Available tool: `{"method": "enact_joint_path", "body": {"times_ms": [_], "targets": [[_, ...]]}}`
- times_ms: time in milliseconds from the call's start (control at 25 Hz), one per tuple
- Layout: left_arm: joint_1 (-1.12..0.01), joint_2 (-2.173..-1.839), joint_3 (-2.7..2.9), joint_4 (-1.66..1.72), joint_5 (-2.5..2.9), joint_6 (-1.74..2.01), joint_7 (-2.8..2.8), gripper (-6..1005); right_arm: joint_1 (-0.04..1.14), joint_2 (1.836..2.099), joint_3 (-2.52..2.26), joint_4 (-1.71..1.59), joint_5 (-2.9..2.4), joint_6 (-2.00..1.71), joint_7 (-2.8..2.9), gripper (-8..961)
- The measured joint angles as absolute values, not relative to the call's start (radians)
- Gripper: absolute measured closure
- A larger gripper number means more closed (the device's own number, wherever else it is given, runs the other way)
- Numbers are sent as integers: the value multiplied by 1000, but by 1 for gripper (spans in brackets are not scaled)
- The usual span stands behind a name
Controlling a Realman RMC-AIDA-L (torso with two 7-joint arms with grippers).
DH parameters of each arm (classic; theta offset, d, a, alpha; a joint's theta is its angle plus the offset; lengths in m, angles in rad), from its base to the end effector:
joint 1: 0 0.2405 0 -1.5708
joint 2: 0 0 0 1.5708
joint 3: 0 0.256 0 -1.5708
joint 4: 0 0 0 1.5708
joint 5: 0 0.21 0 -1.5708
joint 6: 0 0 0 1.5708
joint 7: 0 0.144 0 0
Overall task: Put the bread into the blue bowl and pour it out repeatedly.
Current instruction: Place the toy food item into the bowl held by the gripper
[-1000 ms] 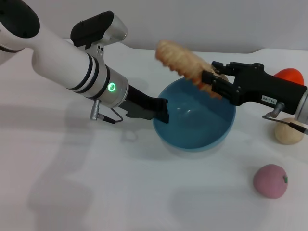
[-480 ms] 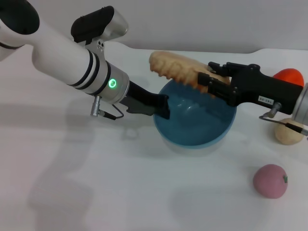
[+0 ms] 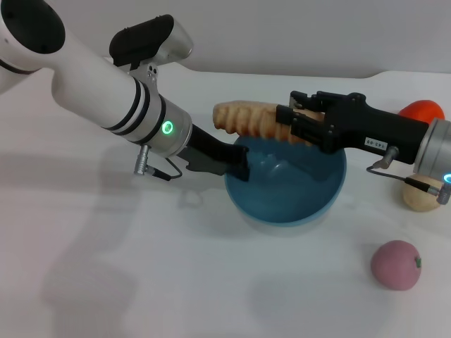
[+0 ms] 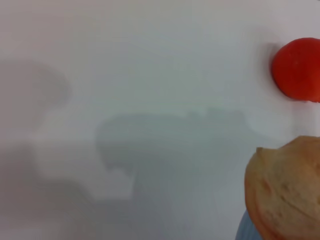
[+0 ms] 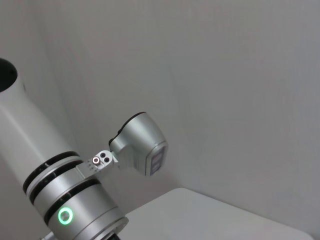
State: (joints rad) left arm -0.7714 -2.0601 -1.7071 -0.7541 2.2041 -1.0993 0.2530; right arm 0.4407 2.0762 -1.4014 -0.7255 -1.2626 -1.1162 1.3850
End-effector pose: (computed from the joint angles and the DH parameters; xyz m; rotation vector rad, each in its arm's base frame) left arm -0.1917 0.3901 -0.0731 -2.3094 -1.6969 0.0296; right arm 0.2087 0.3510 -0.0451 -2.5530 0.6323 0.8854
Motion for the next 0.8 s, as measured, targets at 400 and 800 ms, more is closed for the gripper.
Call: {"method": "enact_joint_path", "body": {"times_ms": [400,800], "targets": [[-773,-2061,-1707,-753,2208,-1084,250,999,447,2072,-1412,-674,-1272,-1184,1461,549],[-774,-2058,-1706,-732,2210,-1063,249,999,408,2070,-1403,-702,-1272,-1207,1463,549]]}}
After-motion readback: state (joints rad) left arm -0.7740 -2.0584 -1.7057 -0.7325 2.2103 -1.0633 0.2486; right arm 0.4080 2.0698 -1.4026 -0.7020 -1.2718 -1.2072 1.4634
